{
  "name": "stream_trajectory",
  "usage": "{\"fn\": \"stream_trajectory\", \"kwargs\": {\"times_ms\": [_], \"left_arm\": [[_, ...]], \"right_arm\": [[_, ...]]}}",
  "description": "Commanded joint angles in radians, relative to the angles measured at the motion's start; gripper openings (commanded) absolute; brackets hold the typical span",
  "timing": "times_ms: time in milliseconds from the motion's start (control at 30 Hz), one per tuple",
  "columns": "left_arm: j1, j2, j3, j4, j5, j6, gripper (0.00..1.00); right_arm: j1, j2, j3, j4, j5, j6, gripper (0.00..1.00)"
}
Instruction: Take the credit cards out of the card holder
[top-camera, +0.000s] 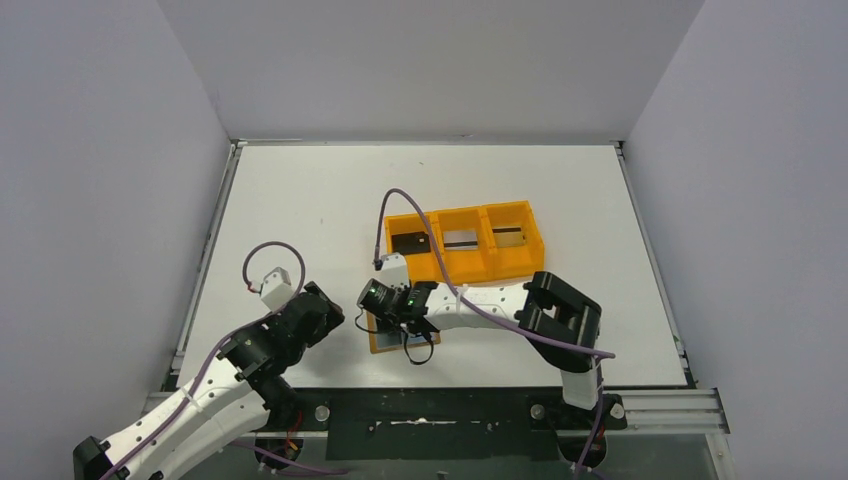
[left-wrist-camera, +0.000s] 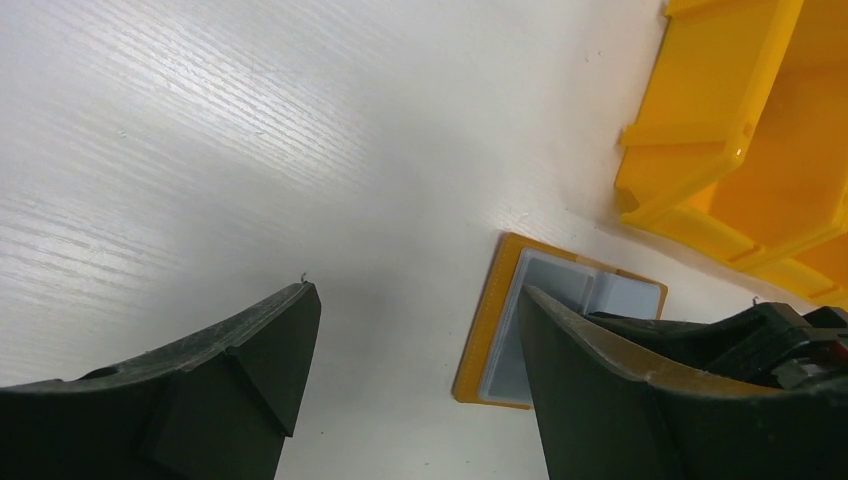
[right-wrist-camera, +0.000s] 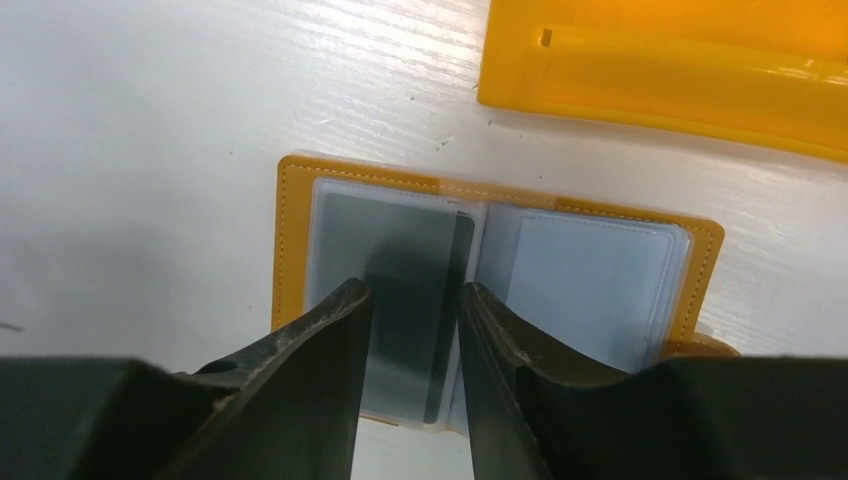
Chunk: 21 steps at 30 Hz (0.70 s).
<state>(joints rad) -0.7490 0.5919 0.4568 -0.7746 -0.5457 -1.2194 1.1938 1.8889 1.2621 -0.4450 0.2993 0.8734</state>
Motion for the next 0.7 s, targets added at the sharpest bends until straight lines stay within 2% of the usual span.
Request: {"fn": "stream_trajectory", "kwargs": {"times_ms": [0,133,433,667], "left_arm": [[0.007,-0.001,0.017,0.031,-0.004,0.004,0.72],[0.007,0.005,0.014,0.043,0.004,0.010,0.72],[0.008,0.029,0.008,0.070,0.033,0.030,0.72],[0.008,0.047,0.003,0.091,0.059,0.046,0.72]], "right_arm": [[0.014,0.025,0.046,-0.027,0.023,0.013,0.35],[0.017,0.054,0.057,-0.044,0.014,0.014,0.30],[0.011,0.061,0.063,-0.063,0.030,0.029,0.01],[-0.022,0.000,-0.012,0.060,-0.059,0.020,0.00]]}}
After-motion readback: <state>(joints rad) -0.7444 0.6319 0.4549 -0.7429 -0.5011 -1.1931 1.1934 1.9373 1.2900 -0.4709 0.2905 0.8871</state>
